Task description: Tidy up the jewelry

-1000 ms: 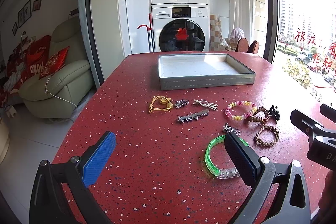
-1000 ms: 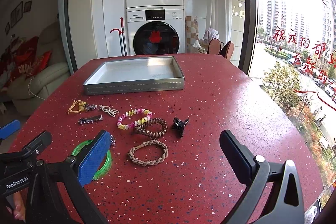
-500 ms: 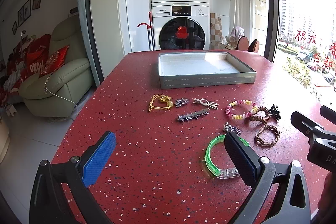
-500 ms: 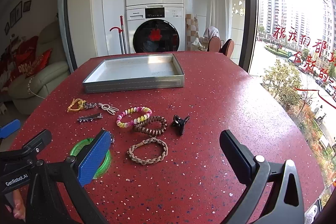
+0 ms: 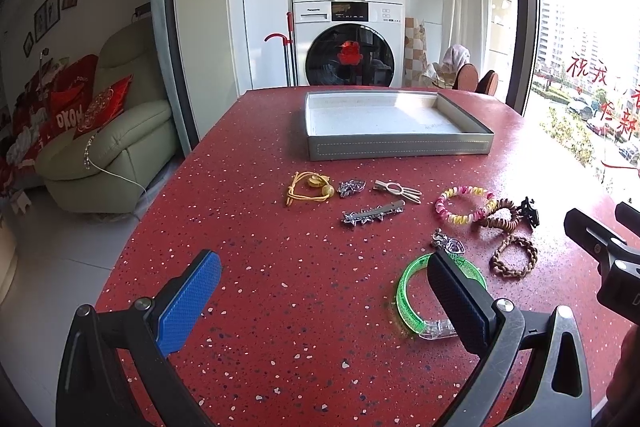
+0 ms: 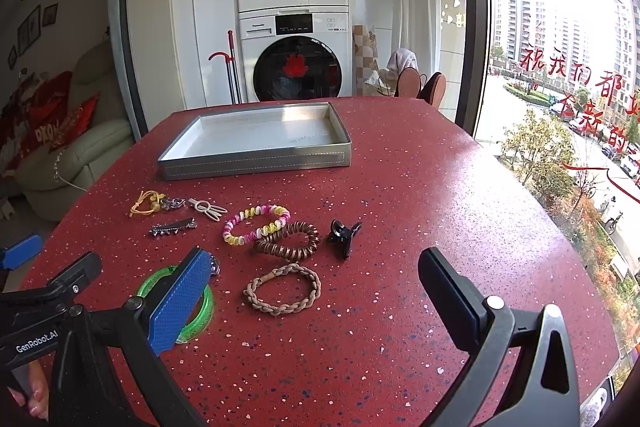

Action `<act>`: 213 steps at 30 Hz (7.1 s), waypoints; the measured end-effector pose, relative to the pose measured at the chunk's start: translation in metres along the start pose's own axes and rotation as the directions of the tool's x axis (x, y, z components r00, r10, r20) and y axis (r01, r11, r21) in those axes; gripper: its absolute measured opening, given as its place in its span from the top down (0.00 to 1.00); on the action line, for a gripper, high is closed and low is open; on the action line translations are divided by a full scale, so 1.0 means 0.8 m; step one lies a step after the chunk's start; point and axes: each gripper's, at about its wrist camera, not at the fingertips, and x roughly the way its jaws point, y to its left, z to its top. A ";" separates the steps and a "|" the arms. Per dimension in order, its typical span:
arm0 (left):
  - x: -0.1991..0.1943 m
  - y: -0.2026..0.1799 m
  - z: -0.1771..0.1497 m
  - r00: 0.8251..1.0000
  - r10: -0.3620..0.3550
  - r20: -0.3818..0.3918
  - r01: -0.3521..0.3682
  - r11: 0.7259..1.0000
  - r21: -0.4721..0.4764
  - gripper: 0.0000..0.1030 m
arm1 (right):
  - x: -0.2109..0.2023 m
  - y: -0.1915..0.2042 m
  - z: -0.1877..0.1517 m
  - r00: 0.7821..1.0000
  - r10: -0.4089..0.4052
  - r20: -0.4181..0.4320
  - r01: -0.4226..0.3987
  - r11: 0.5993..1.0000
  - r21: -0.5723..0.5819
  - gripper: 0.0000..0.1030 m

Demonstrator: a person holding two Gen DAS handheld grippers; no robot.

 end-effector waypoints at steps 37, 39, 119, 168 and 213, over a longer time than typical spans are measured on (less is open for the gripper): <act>0.005 0.000 -0.004 0.999 -0.022 -0.035 0.022 1.000 0.003 0.00 | 0.018 -0.006 -0.001 0.994 0.032 -0.107 -0.030 0.999 0.029 0.00; 0.011 -0.002 -0.003 0.997 -0.050 -0.063 0.051 0.999 0.011 0.00 | 0.030 -0.013 -0.003 0.985 0.049 -0.166 -0.039 0.998 0.058 0.00; 0.357 -0.052 0.241 0.935 -0.130 -0.329 0.158 0.986 0.059 0.75 | 0.384 0.001 0.208 0.894 0.167 -0.417 -0.151 0.986 0.071 0.93; 0.175 0.013 0.144 0.980 -0.069 -0.187 0.076 0.996 0.034 0.00 | 0.153 -0.041 0.097 0.898 0.275 -0.345 -0.220 0.957 0.191 0.00; 0.168 -0.062 0.056 0.922 -0.213 -0.324 0.314 0.901 0.301 0.66 | 0.176 -0.033 0.034 0.899 0.001 -0.438 -0.020 0.999 -0.040 0.74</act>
